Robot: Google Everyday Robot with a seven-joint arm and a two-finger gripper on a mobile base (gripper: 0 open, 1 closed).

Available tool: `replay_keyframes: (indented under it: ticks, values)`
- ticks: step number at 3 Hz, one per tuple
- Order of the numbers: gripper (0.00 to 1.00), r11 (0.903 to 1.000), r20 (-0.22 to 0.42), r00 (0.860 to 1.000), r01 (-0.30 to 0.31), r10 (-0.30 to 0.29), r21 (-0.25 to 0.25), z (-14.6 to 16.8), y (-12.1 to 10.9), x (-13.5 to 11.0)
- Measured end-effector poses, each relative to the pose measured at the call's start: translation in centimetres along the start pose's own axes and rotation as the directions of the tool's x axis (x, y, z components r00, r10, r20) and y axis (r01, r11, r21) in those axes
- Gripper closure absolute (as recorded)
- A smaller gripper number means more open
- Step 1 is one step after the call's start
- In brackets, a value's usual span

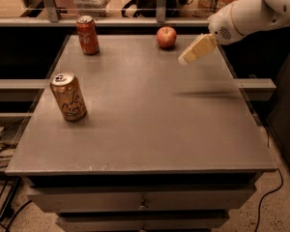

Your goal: Pick apple

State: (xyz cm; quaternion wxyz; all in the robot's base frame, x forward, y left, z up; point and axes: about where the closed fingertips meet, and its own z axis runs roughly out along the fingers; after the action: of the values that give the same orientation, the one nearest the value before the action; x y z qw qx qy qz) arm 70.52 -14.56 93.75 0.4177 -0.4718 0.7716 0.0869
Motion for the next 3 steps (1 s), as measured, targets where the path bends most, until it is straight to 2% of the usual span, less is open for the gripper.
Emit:
replay_keyframes:
  ticks: [1, 2, 3]
  values:
    - [0.0, 0.9995, 0.035, 0.999, 0.018, -0.019, 0.027, 1.7, -1.0, -1.9]
    - [0.0, 0.9996, 0.075, 0.997, 0.008, -0.01, 0.027, 3.8, -2.0, -3.3]
    - [0.0, 0.9998, 0.087, 0.996, -0.017, 0.017, 0.005, 6.4, -2.8, -3.7]
